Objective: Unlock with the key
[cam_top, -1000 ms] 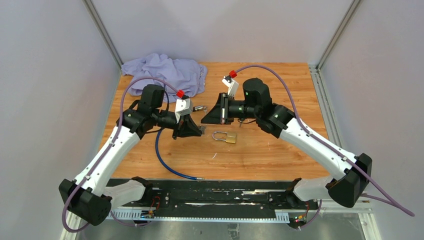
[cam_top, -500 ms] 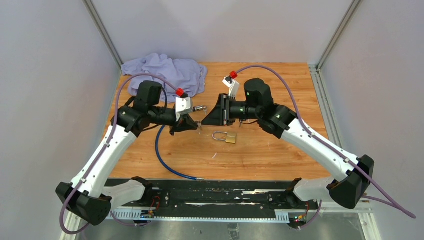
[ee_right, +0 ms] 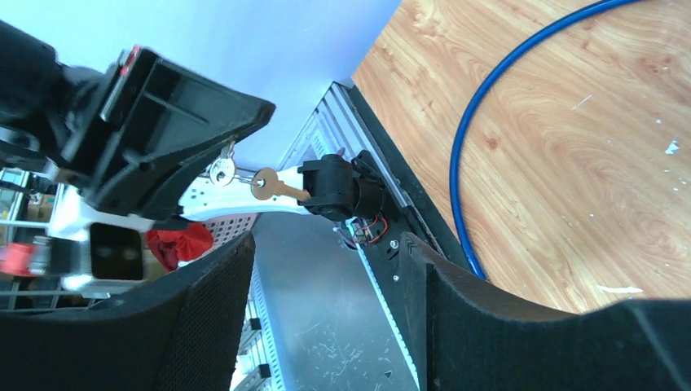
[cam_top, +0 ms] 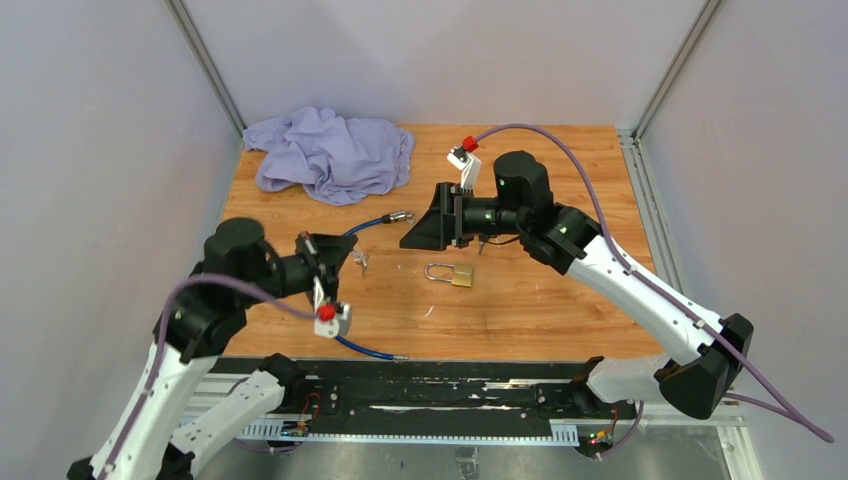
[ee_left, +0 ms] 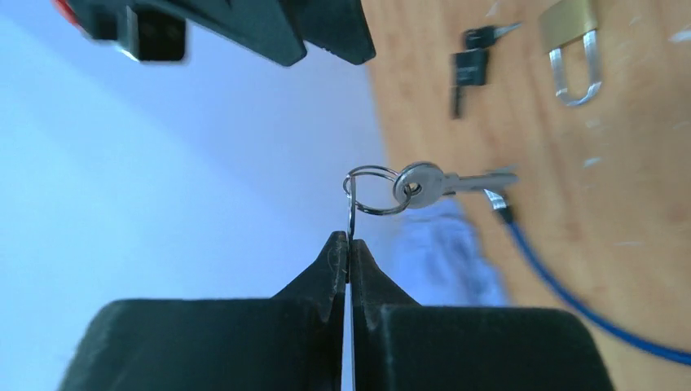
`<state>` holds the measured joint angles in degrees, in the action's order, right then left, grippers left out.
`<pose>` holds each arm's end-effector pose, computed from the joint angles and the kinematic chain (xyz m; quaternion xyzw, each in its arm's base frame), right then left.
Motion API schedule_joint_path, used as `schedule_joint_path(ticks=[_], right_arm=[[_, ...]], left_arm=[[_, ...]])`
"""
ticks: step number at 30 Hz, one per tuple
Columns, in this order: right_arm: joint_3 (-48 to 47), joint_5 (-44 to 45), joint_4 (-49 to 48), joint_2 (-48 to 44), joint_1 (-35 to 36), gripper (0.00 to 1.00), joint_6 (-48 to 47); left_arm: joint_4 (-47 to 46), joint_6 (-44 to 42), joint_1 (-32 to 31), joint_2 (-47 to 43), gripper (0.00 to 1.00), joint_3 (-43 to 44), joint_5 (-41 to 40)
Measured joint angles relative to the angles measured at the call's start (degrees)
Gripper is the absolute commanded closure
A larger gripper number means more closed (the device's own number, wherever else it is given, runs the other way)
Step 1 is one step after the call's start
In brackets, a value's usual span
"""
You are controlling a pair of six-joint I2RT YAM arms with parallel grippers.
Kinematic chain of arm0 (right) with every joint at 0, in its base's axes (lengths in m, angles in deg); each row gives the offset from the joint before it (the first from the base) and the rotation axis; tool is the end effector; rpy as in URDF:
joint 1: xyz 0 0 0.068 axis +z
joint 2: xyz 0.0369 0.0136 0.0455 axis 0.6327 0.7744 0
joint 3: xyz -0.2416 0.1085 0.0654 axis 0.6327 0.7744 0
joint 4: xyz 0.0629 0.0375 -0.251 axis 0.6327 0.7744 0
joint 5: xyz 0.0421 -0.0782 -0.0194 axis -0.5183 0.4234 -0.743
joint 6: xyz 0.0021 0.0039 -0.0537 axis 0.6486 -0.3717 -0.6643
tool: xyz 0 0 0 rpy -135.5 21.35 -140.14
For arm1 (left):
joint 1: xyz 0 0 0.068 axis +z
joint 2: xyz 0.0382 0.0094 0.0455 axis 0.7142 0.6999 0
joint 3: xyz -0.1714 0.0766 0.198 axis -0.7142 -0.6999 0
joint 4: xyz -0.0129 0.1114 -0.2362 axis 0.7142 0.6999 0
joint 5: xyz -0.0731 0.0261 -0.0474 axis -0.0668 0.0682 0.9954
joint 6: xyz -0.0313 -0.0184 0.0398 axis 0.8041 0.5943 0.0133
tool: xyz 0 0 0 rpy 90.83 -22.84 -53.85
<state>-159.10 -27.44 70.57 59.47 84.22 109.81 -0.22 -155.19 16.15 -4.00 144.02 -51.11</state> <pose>0.1912 0.2194 0.4105 -0.1996 0.7433 0.5792 0.2687 0.1007 -0.0779 0.4060 0.7574 0.3410 0.0254 0.5562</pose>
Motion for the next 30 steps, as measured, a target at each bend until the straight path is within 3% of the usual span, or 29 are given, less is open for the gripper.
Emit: schedule_joint_path(ticks=[5,11,20,27,30], right_arm=[[-0.7,-2.6,-1.9,0.6,0.0,0.35,1.4],[-0.8,-7.3,-10.5,1.6,0.1,0.37,6.2],[1.7,-12.3,-21.0,2.7,4.5,0.43,8.7],[2.0,-13.7,-25.2,4.2,5.8,0.55,9.7],[2.2,-14.1,-27.1,4.5,6.4,0.66,10.3]], left_arm=[[-9.9,-20.7,-0.3,-13.8,1.0,-13.0,2.6],[-22.9,-32.5,-0.3,-16.5,1.0,-23.2,7.9],[-33.2,-35.4,-0.3,-16.5,0.99,-24.0,10.9],[-36.0,-35.5,-0.3,-16.5,1.0,-24.0,11.1],[-36.6,-35.5,-0.3,-16.5,1.0,-24.0,11.1]])
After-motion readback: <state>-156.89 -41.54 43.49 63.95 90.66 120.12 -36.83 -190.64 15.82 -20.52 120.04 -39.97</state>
